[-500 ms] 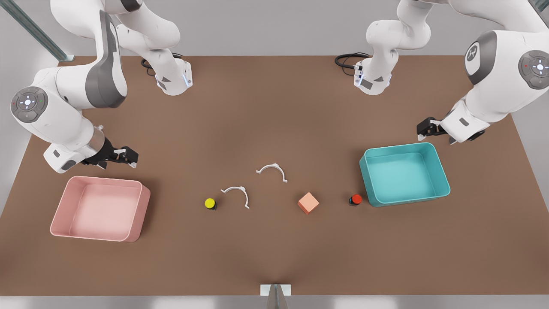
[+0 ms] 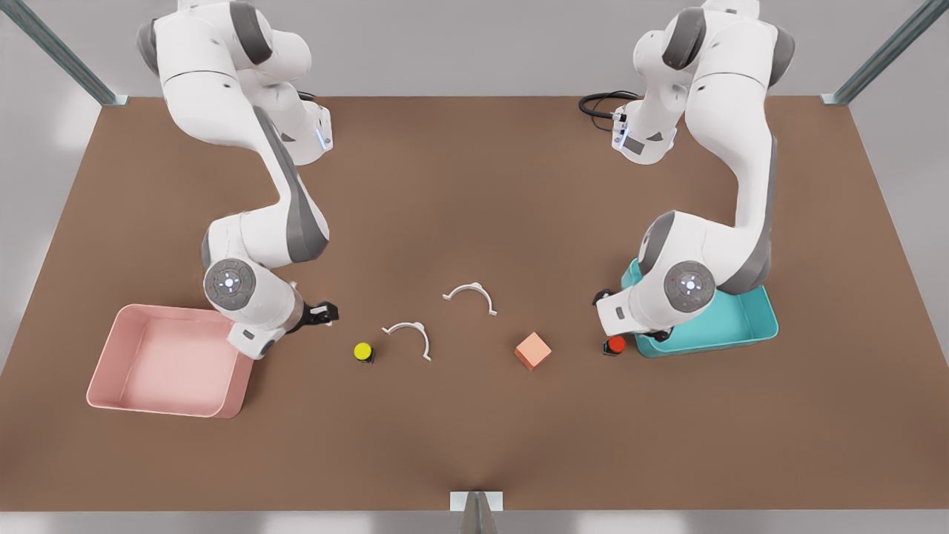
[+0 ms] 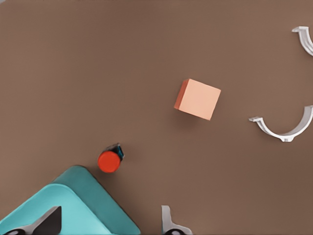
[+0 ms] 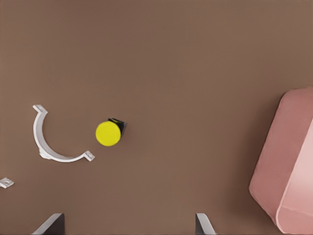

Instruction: Place the red button in the blue storage box with the left arm, and place the yellow button in the pink storage box with the right arm

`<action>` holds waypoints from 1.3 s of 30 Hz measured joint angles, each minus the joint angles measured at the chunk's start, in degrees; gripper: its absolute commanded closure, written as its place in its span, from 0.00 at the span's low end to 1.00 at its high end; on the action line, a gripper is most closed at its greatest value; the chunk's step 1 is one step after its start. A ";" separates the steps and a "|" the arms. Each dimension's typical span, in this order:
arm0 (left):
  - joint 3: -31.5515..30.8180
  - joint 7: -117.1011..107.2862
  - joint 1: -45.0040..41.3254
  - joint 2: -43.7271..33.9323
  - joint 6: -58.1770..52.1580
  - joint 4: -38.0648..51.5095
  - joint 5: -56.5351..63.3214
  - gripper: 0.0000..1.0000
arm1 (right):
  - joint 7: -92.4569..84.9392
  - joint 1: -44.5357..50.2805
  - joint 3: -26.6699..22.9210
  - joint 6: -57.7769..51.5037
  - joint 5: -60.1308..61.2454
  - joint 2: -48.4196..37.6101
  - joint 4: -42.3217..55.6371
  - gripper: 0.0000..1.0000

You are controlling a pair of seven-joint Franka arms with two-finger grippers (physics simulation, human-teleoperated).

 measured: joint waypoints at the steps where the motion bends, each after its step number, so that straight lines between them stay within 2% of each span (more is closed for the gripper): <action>1: 0.04 1.56 0.34 0.34 2.58 -1.42 -0.05 0.00 | 0.07 0.55 0.58 2.50 0.04 2.54 -0.23 0.00; 9: 0.15 13.10 2.37 2.16 18.23 -10.68 -0.31 0.00 | 1.93 1.05 1.46 15.92 0.97 17.28 1.06 0.00; 15: 0.26 19.94 2.57 4.19 24.45 -15.58 -0.29 0.00 | 3.46 1.30 1.76 19.81 1.46 20.15 1.76 0.00; 16: 0.30 20.88 2.61 4.52 25.18 -16.04 -0.29 0.00 | 3.65 1.26 1.79 20.20 1.52 20.22 1.70 0.28; 17: 0.31 21.76 2.95 4.89 25.80 -16.32 -0.30 0.00 | 3.82 1.27 1.78 20.52 1.57 20.22 1.64 0.46; 18: 0.33 22.60 3.25 5.25 26.33 -16.48 -0.32 0.00 | 3.94 1.27 1.77 20.79 1.67 20.22 1.63 0.59; 19: 0.33 23.39 3.48 5.50 26.78 -16.67 -0.33 0.00 | 4.03 1.30 1.77 21.01 1.79 20.22 1.62 0.66; 25: 0.34 27.33 4.51 8.09 29.27 -16.98 -0.38 0.00 | 4.13 1.63 1.77 21.78 2.44 19.87 1.58 0.66; 30: 0.28 29.75 4.53 8.98 30.55 -17.33 -0.49 0.00 | 4.06 1.23 1.74 19.10 2.39 15.08 1.96 0.66; 33: 0.25 30.91 4.53 9.09 30.97 -17.76 -0.58 0.01 | 3.67 -1.62 1.44 15.86 2.33 11.20 2.17 0.74; 34: 0.25 31.25 4.53 9.12 31.07 -17.81 -0.66 0.04 | 3.39 -2.92 1.32 14.48 2.36 10.10 2.19 0.74; 35: 0.25 31.57 4.53 9.16 31.15 -17.87 -0.71 0.17 | 3.01 -4.41 1.16 12.99 2.36 8.82 2.18 0.74; 36: 0.25 31.86 4.53 9.18 31.23 -17.92 -0.83 0.24 | 2.48 -6.49 1.07 11.45 2.34 7.69 2.24 0.74; 39: 0.25 32.69 4.53 9.18 31.38 -17.95 -1.16 0.36 | 0.40 -12.13 0.93 7.86 0.19 6.11 3.26 0.74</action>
